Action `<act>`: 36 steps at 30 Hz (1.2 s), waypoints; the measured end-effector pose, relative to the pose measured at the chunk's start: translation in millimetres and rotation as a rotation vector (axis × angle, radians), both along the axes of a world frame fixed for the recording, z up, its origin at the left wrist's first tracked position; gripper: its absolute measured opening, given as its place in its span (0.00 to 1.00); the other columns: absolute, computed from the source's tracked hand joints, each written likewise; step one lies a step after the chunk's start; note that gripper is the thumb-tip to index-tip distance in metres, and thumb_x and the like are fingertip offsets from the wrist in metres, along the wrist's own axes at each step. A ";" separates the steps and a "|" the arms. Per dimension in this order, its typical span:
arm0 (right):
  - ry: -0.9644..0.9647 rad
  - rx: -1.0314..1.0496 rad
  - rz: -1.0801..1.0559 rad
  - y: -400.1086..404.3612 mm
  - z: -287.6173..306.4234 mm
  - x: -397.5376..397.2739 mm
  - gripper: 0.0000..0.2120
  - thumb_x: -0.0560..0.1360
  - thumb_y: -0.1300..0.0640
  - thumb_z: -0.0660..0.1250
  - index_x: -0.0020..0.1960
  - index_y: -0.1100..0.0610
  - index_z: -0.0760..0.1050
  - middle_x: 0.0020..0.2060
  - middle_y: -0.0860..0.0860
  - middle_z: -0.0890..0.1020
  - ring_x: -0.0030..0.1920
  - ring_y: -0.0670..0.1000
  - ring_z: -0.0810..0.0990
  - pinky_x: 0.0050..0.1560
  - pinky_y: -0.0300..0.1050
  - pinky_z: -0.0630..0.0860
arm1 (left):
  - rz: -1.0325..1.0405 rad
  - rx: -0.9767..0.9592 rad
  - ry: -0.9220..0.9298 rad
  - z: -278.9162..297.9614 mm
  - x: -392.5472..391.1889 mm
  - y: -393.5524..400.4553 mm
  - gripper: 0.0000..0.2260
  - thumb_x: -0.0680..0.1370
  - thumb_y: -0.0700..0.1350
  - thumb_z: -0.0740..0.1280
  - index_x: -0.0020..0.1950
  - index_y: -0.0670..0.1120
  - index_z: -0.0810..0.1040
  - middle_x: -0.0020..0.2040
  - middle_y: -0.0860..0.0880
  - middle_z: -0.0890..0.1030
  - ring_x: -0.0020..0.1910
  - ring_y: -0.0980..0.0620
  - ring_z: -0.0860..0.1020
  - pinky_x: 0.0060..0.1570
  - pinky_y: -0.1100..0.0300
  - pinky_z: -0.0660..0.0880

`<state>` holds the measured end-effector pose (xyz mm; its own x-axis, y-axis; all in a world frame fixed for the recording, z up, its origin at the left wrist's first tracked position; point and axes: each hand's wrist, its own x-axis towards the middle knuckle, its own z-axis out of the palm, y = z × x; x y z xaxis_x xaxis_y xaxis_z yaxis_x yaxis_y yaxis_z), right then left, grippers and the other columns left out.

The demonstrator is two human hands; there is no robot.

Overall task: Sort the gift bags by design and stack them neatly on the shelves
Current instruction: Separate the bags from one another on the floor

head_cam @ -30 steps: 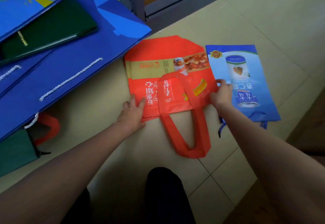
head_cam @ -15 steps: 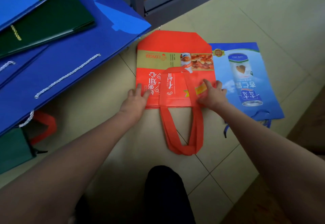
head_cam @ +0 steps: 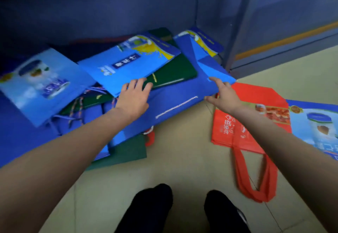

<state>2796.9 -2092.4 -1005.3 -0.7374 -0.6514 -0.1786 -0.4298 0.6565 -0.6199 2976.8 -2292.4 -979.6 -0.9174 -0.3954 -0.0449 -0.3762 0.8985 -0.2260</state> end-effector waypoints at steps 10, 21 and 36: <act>-0.373 -0.096 0.092 -113.0 -4.5 72.4 0.32 0.75 0.52 0.68 0.74 0.47 0.56 0.65 0.56 0.68 0.55 0.55 0.74 0.58 0.49 0.72 | 0.202 -0.066 -0.182 -27.4 28.8 -78.2 0.37 0.77 0.38 0.63 0.77 0.52 0.42 0.75 0.40 0.53 0.72 0.39 0.55 0.66 0.46 0.60; -0.959 -0.608 -0.539 -143.9 -22.7 98.4 0.31 0.74 0.70 0.63 0.71 0.50 0.57 0.59 0.53 0.73 0.52 0.54 0.76 0.41 0.45 0.76 | -0.162 0.563 0.264 -18.2 77.7 -31.4 0.27 0.72 0.57 0.55 0.66 0.44 0.70 0.53 0.45 0.80 0.54 0.46 0.76 0.54 0.53 0.74; -0.541 -0.321 -0.565 -120.3 -19.9 11.5 0.23 0.75 0.69 0.62 0.68 0.55 0.66 0.50 0.57 0.76 0.40 0.55 0.76 0.43 0.51 0.75 | 0.498 -0.036 0.026 -17.8 100.7 -164.9 0.23 0.76 0.35 0.61 0.71 0.41 0.61 0.64 0.35 0.70 0.60 0.34 0.70 0.54 0.41 0.69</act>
